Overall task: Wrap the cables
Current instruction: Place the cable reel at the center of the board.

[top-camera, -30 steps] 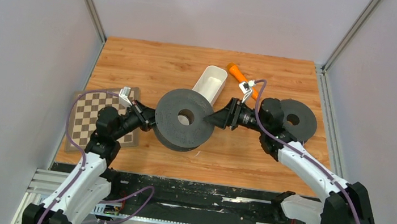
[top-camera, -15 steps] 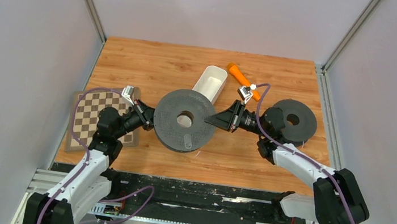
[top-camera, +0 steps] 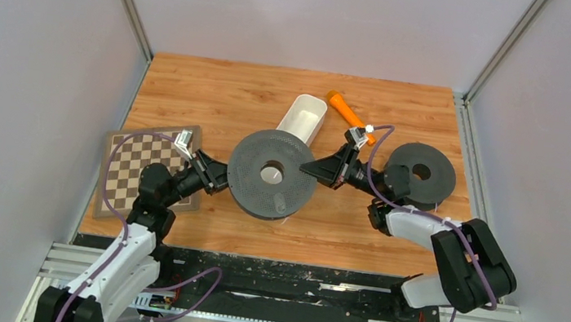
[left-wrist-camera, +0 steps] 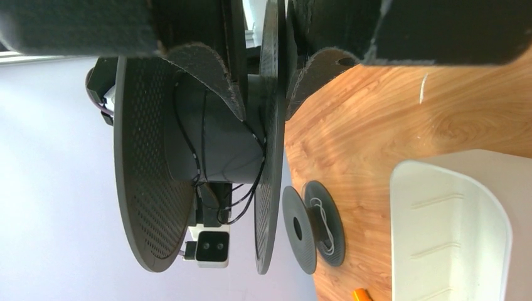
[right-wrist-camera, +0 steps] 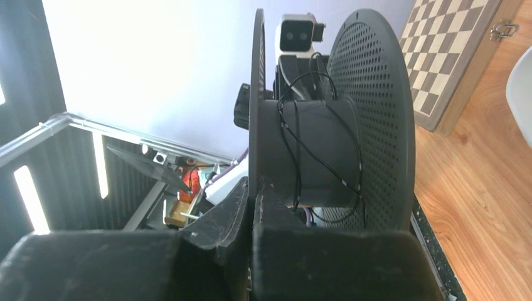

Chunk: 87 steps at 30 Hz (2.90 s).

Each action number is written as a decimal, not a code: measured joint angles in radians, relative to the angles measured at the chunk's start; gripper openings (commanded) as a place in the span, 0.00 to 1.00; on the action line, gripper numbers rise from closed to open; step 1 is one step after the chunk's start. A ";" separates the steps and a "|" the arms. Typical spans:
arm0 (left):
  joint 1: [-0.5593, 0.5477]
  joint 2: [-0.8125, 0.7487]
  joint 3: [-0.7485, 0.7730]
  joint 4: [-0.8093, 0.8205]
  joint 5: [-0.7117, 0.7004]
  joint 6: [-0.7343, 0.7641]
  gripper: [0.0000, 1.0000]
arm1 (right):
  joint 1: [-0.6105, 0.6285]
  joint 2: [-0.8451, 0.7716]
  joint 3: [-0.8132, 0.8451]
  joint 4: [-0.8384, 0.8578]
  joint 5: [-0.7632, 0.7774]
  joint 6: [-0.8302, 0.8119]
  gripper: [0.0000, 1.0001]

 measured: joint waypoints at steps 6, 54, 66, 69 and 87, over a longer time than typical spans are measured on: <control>0.000 -0.035 -0.036 -0.006 0.000 -0.002 0.37 | -0.029 0.022 -0.010 0.039 0.045 0.045 0.00; 0.000 -0.147 0.086 -0.329 -0.032 0.216 0.42 | -0.577 -0.040 -0.185 0.019 -0.076 -0.083 0.00; 0.000 -0.188 0.166 -0.455 -0.030 0.292 0.44 | -0.594 0.287 -0.180 0.139 -0.122 -0.105 0.00; 0.000 -0.187 0.191 -0.468 -0.030 0.309 0.45 | -0.594 0.359 -0.176 0.182 -0.127 -0.105 0.00; 0.000 -0.136 0.232 -0.497 -0.027 0.358 0.45 | -0.594 0.411 -0.168 0.129 -0.108 -0.204 0.35</control>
